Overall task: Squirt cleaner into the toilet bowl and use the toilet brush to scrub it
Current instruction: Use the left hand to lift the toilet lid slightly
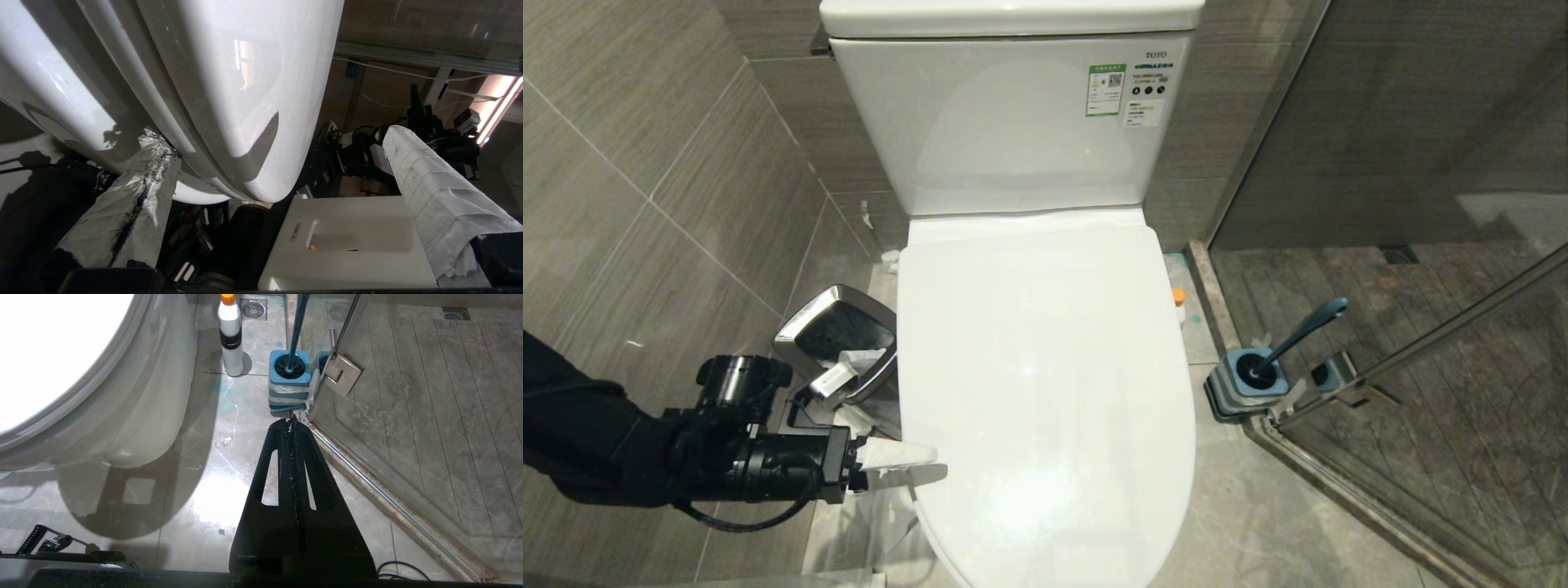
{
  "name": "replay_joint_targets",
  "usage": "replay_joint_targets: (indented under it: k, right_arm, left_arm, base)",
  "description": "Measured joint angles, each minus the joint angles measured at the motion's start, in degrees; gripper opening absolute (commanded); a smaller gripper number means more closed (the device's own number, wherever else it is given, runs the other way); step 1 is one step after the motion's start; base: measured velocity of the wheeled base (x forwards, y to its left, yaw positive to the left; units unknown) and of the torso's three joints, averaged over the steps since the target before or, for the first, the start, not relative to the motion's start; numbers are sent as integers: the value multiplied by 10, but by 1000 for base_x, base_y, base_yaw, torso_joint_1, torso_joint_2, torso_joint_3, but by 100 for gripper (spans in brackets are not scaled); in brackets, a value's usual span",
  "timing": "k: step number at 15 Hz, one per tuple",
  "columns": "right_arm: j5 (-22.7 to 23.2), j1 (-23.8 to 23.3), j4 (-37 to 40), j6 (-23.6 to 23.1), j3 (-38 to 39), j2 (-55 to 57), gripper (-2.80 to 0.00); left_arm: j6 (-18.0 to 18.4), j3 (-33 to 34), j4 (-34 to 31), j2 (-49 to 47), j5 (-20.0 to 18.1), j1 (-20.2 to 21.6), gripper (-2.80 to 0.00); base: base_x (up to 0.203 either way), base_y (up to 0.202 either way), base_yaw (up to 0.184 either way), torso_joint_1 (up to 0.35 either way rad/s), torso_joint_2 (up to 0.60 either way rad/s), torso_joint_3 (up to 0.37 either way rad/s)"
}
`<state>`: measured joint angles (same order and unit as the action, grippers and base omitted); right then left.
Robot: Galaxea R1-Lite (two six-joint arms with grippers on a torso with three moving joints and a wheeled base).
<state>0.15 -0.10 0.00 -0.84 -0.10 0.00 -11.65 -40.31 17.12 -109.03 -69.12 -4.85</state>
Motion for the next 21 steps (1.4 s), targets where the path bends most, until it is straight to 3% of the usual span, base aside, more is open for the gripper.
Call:
replay_joint_targets:
  k: [4, 9, 12, 14, 21]
  right_arm:
    - [0, 0, 0, 0, 0, 0, -280]
    - [0, 0, 0, 0, 0, 0, -280]
    - [0, 0, 0, 0, 0, 0, -280]
    - [0, 0, 0, 0, 0, 0, -280]
    - [0, 0, 0, 0, 0, 0, -280]
  left_arm:
    - [-27, -1, 0, 9, -6, -1, 0]
    - [-81, -1, 0, 33, -54, -6, 0]
    - [-160, 1, 0, 54, -89, -11, 0]
    - [-199, 3, 1, 71, -90, -7, 0]
    - [-215, 4, 0, 113, -85, -15, 0]
  base:
    - [0, 0, 0, 0, 0, 0]
    - [0, 0, 0, 0, 0, 0]
    - [0, 0, 0, 0, 0, 0]
    - [0, 0, 0, 0, 0, 0]
    - [0, 0, 0, 0, 0, 0]
